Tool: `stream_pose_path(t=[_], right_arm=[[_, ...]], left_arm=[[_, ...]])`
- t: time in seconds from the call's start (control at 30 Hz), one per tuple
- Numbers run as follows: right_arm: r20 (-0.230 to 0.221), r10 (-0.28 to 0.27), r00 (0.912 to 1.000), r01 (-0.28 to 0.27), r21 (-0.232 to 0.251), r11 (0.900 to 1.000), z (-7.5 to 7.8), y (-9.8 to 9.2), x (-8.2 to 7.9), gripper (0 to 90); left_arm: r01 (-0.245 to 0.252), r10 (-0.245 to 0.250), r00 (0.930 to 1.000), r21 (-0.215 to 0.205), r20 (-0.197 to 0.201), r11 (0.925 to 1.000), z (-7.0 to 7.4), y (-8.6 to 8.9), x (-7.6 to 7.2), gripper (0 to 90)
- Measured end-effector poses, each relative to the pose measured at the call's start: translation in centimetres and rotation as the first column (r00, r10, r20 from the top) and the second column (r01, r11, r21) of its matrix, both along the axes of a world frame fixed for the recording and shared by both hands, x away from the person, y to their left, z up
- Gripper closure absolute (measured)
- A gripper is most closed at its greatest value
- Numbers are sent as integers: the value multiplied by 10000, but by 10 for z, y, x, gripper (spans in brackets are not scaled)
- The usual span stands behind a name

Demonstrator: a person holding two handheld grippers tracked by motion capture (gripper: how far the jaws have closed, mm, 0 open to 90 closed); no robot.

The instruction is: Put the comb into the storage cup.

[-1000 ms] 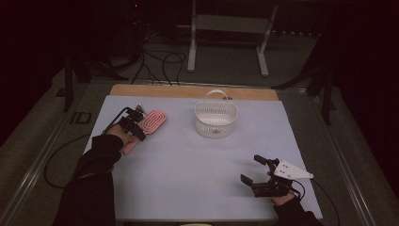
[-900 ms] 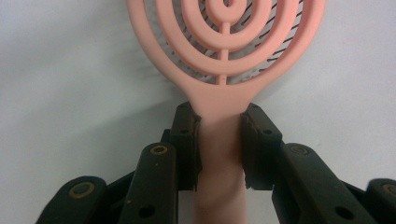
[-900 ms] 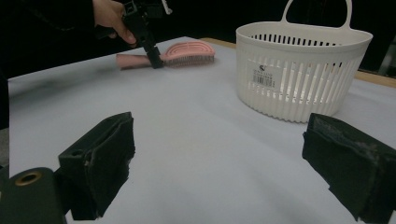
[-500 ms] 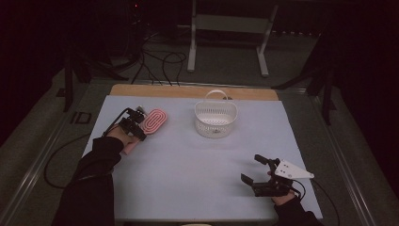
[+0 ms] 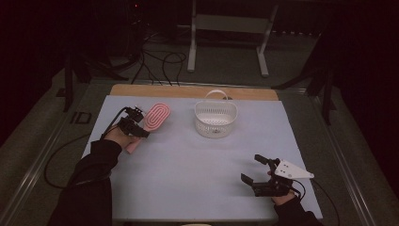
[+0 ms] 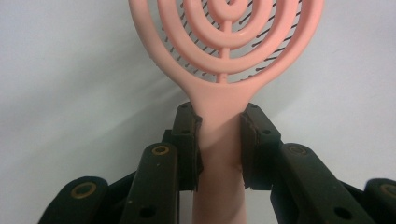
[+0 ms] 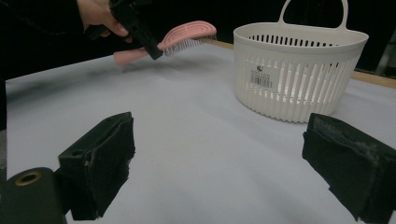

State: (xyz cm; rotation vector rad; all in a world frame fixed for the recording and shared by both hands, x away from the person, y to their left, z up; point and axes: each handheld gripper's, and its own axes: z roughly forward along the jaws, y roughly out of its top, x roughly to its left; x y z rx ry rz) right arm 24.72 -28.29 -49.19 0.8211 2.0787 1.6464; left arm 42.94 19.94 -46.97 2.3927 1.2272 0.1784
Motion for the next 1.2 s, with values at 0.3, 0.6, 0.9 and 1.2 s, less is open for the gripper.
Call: stream_pose_path(t=[0.3,0.6,0.9,1.2], right_arm=[[12,-34,10000,34,14,10000,0,0,0,90],[-21,-40,10000,40,0,10000,0,0,0,90],[-32,-105,9999,105,26,9999,0,0,1,90],[-15,-112,9999,112,17,9999,0,0,0,90]], left_arm=[[332,-298,9985,-735,469,9967,7,-6,-14,717],[678,-557,9946,-1410,881,9877,8,-12,-30,717],[1031,-767,9868,-1880,1427,9767,11,-17,-48,717],[1346,-886,9773,-2410,1923,9611,17,-25,-64,718]])
